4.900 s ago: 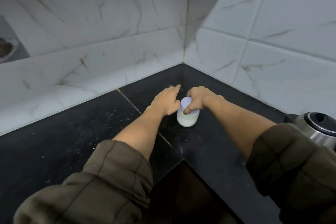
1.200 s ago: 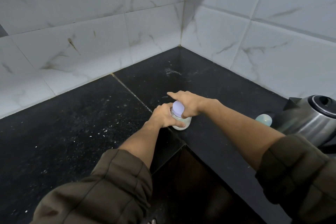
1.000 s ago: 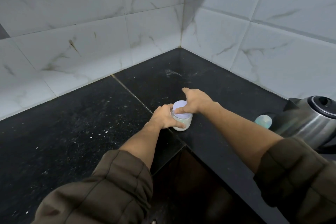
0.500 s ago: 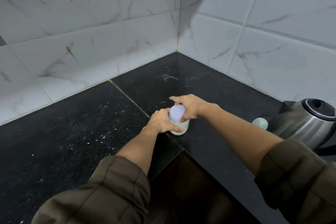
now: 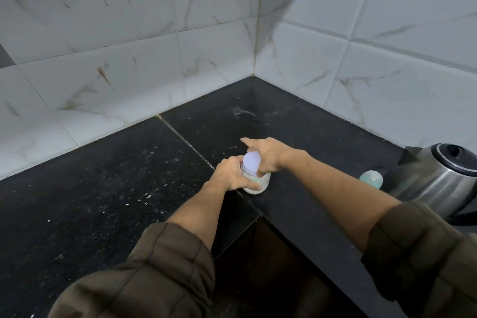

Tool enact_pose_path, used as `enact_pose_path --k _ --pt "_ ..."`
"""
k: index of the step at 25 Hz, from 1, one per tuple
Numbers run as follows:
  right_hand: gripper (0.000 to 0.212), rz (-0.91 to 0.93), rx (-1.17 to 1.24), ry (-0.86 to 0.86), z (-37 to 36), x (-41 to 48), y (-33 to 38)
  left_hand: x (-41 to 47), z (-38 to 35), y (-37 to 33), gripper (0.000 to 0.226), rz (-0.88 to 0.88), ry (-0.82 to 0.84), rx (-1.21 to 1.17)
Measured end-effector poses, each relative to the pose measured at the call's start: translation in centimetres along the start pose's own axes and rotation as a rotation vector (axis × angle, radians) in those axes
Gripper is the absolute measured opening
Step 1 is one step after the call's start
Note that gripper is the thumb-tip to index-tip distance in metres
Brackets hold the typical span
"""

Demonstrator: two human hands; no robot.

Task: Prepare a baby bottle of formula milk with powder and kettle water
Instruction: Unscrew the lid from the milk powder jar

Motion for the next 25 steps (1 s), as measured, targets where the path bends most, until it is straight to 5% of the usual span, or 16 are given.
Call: enact_pose_path --k 6,11,17,25 --pt "0.106 -0.131 -0.019 -0.084 -0.27 0.05 -0.21 0.06 0.2 -0.18 0.068 -0.009 0.01 0.025" --pt "0.111 -0.035 -0.077 -0.004 -0.19 0.25 -0.04 0.13 0.0 0.12 0.083 0.003 0.008 -0.005" --pt "0.119 -0.107 -0.009 -0.05 -0.51 -0.08 -0.18 0.12 0.15 -0.07 0.066 -0.025 0.013 0.02" --pt "0.116 -0.057 -0.122 0.03 -0.37 -0.25 0.29 0.07 0.1 -0.07 0.073 -0.013 0.001 0.028"
Point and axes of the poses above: each hand's wrist, its own x-axis towards the middle knuckle, its own z-axis out of the back of the hand, y = z × x, the point moved 3 cm from there along x, towards the middle knuckle, and after that the axes turned 10 degrees about -z, right-handed, at the moved point
